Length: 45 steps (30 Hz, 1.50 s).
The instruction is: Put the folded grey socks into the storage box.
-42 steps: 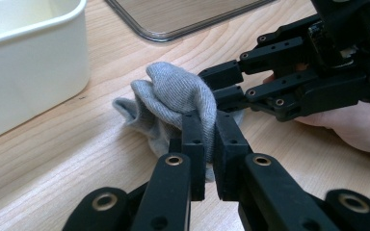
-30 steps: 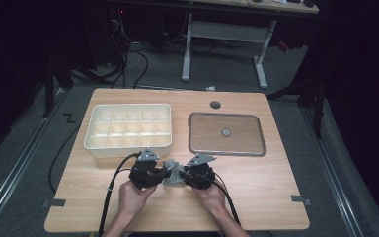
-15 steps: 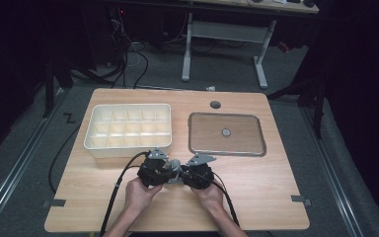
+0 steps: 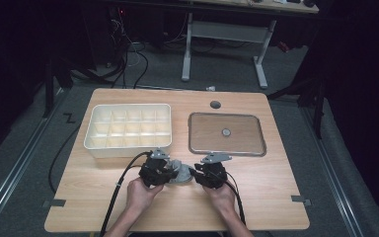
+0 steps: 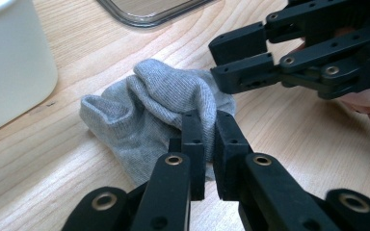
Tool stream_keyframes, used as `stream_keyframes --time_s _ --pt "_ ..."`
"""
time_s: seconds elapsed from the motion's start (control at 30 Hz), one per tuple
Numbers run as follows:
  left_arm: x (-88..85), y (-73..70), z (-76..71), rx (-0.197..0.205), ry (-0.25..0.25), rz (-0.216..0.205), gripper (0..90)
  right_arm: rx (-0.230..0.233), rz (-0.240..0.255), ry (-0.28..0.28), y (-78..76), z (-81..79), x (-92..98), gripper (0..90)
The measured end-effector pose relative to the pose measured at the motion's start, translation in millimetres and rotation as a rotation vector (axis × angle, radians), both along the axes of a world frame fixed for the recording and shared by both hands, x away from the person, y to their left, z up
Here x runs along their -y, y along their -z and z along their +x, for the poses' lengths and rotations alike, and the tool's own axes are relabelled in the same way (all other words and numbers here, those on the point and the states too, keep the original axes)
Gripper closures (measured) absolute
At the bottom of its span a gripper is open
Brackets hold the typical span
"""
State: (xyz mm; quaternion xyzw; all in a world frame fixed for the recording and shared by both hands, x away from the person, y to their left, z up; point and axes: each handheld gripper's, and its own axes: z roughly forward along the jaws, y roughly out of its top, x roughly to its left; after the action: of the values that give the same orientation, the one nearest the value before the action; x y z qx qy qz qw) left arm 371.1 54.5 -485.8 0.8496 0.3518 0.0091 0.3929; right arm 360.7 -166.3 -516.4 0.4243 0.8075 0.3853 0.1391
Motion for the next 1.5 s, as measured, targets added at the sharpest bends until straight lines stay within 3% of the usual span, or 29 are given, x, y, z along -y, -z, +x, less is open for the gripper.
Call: stream_keyframes --time_s 0.17,0.57,1.1,1.3,1.5 --pt "4.2 -1.1 -1.5 0.006 0.015 -0.009 84.4 -0.027 -0.014 -0.017 9.0 3.5 -5.4 70.8" --pt "15.9 1.7 -2.4 0.021 0.045 0.011 84.3 -0.015 -0.024 -0.046 12.8 4.4 -10.2 76.5" --pt "15.7 17.4 6.9 0.045 0.007 0.039 82.9 -0.017 -0.014 -0.062 14.3 10.8 -17.1 76.5" --pt "17.4 23.2 10.1 0.067 0.018 0.093 83.3 -0.02 -0.004 -0.068 15.4 14.7 -19.1 76.5" --pt "14.0 26.4 16.4 0.053 0.002 0.08 83.5 -0.026 -0.011 -0.069 14.7 19.5 -24.0 76.5"
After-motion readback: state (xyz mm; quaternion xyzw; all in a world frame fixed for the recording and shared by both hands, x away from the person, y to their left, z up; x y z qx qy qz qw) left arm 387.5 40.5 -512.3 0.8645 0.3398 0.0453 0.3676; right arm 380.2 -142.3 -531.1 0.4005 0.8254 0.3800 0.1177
